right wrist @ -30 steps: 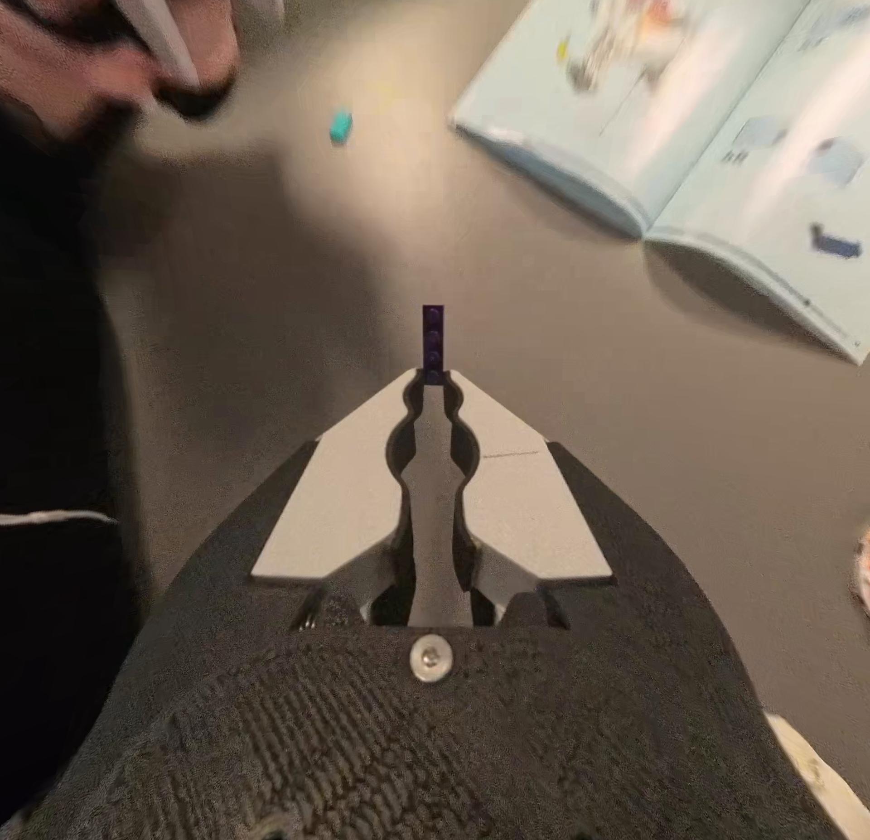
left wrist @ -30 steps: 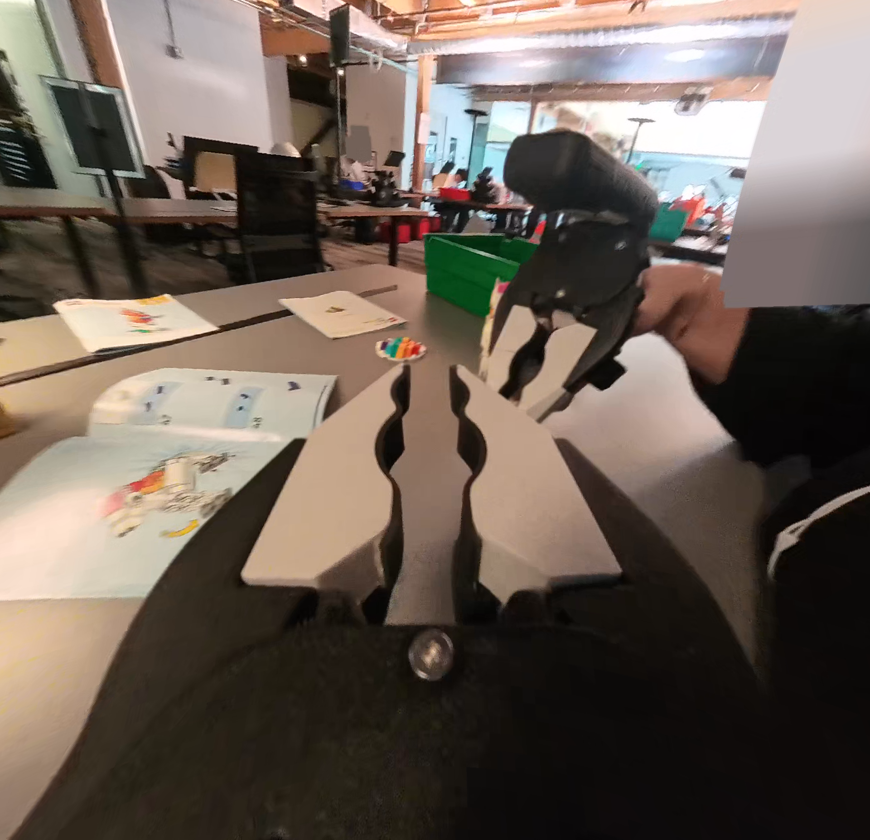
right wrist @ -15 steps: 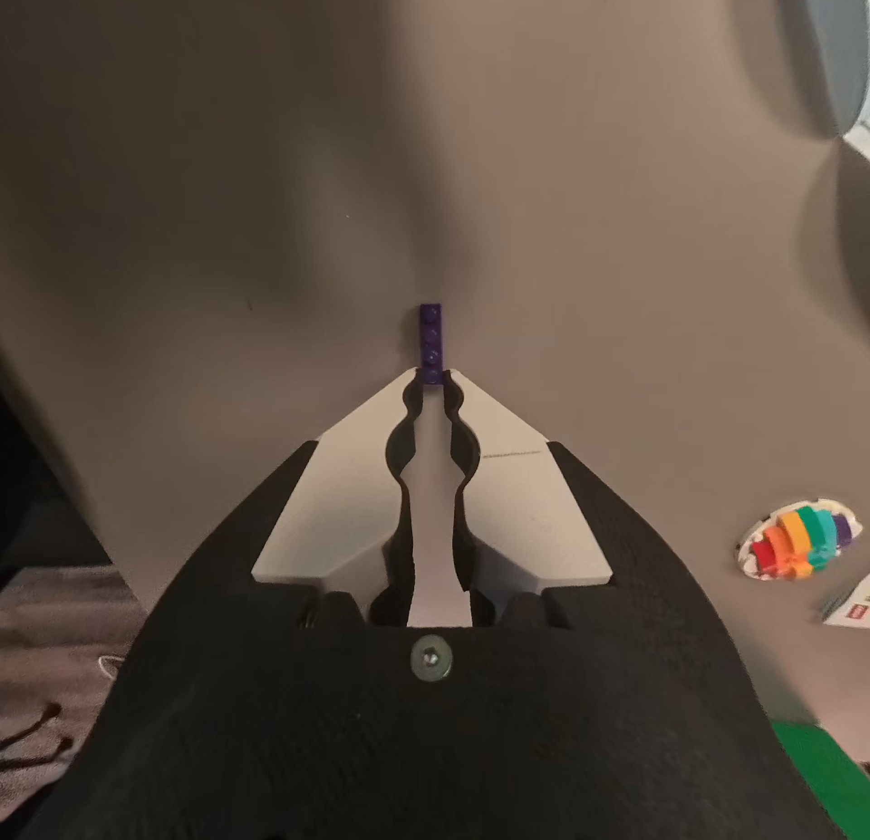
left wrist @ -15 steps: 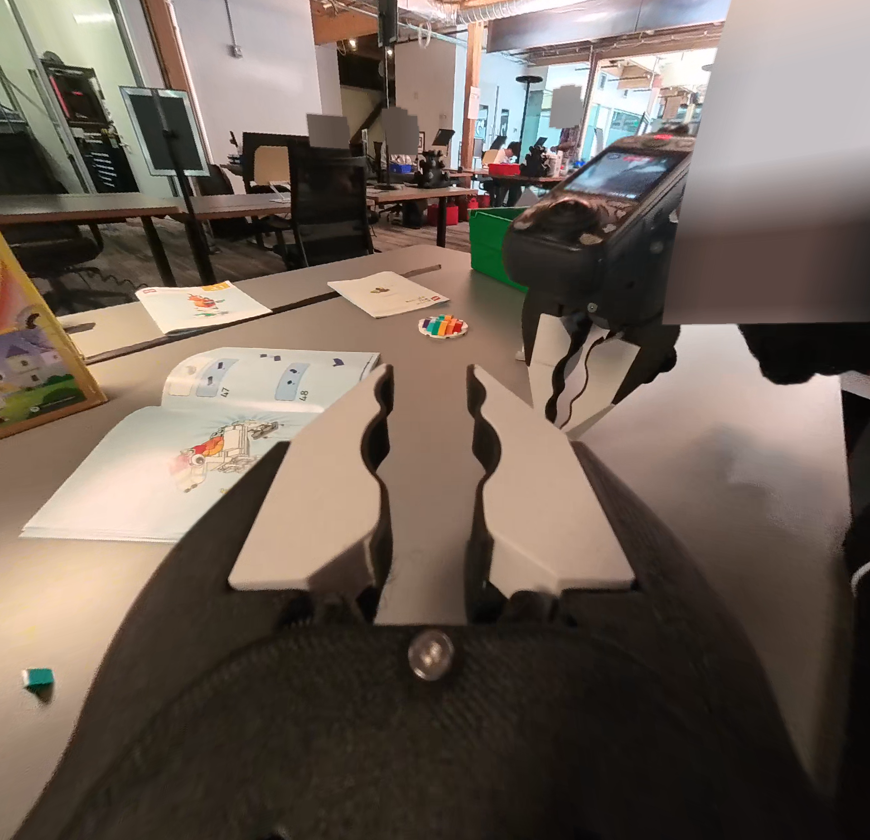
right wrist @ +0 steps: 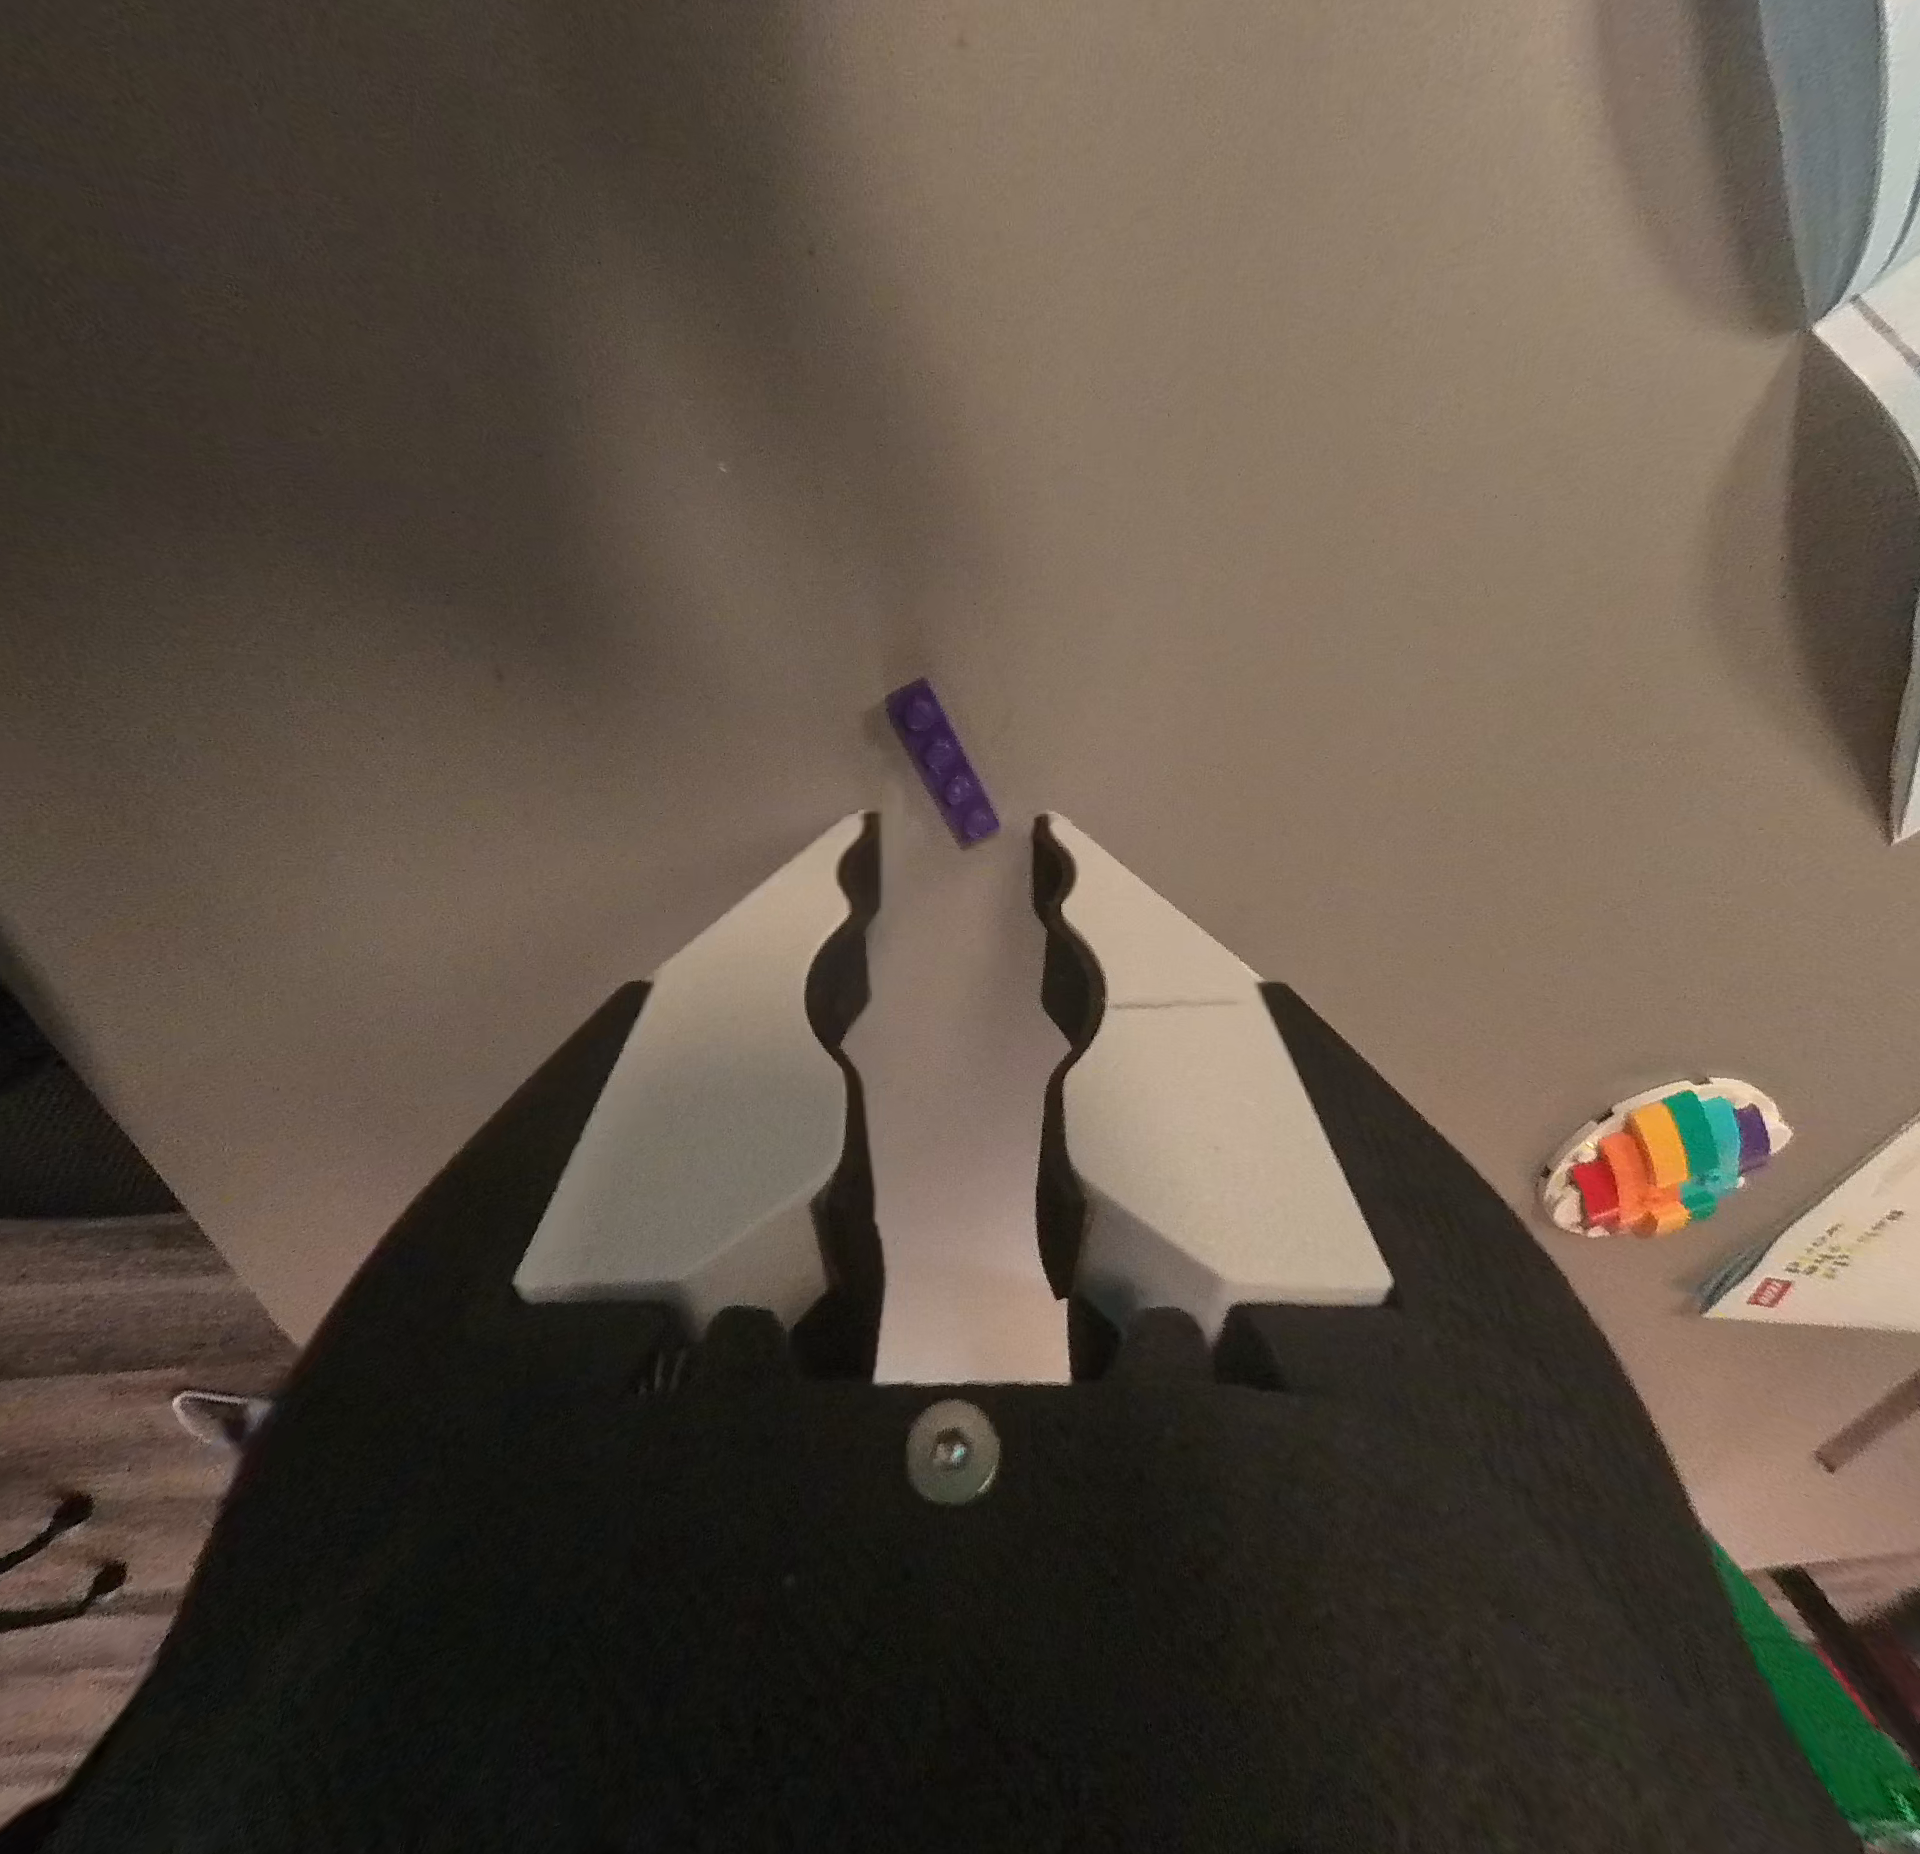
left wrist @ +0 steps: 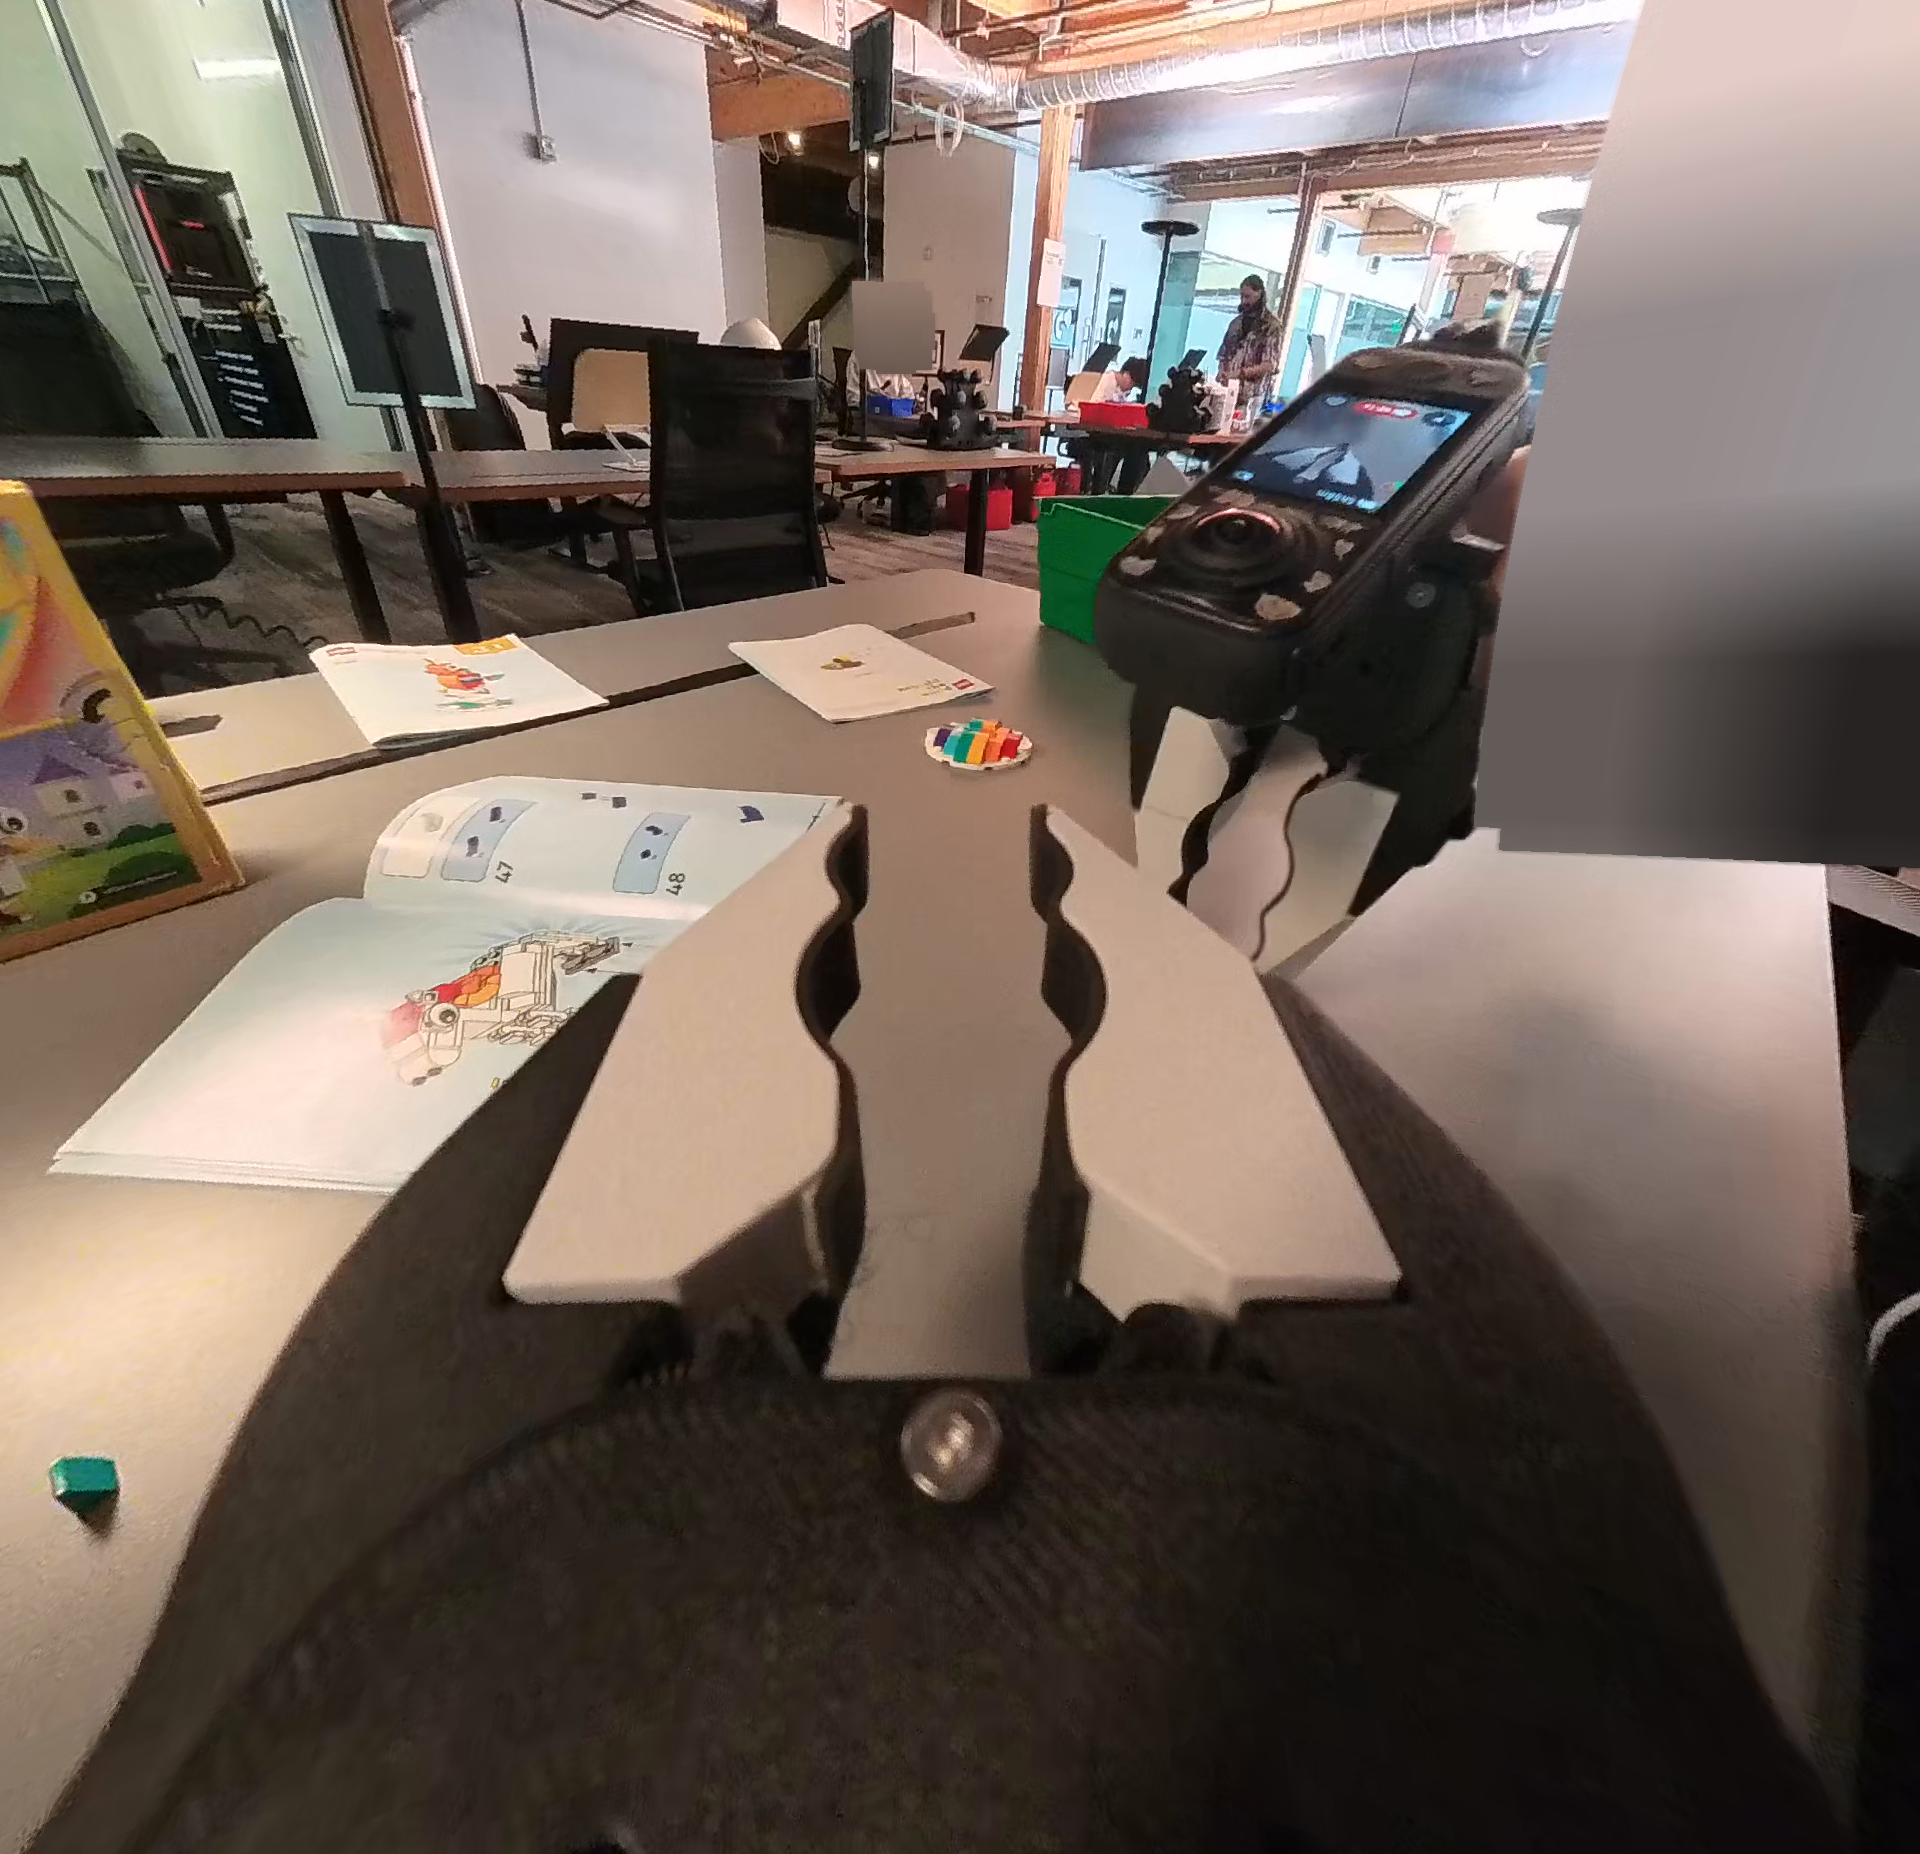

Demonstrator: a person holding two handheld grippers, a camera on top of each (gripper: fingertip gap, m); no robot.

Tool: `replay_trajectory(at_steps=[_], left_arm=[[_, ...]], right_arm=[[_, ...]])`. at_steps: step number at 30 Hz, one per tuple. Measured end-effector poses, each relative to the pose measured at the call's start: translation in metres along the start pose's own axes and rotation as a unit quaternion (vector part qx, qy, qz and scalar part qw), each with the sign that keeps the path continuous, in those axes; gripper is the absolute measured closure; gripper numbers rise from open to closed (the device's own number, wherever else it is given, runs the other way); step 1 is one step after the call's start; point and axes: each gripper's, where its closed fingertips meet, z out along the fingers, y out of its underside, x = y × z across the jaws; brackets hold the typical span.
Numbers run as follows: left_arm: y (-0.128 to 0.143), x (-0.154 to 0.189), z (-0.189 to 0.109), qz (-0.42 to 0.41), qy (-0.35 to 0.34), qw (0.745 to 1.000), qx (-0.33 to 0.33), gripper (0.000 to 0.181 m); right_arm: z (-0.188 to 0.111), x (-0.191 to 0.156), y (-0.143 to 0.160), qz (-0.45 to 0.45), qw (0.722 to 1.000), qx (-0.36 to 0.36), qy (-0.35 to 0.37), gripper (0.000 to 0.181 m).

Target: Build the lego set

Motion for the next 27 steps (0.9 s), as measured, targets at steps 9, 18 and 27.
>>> replay_trajectory(at_steps=[9, 18, 27], left_arm=[[0.002, 0.0, 0.001, 0.016, -0.009, 1.0, 0.0, 0.149], [0.013, 0.003, 0.01, 0.006, 0.005, 1.0, -0.016, 0.134], [-0.003, 0.042, 0.01, 0.03, 0.094, 0.995, 0.03, 0.115]], right_arm=[[-0.059, 0.034, -0.061, 0.116, 0.912, 0.369, 0.139, 0.149], [-0.108, 0.061, -0.046, 0.201, 0.681, 0.624, 0.326, 0.163], [-0.135, 0.039, -0.042, 0.15, 0.604, 0.669, 0.407, 0.177]])
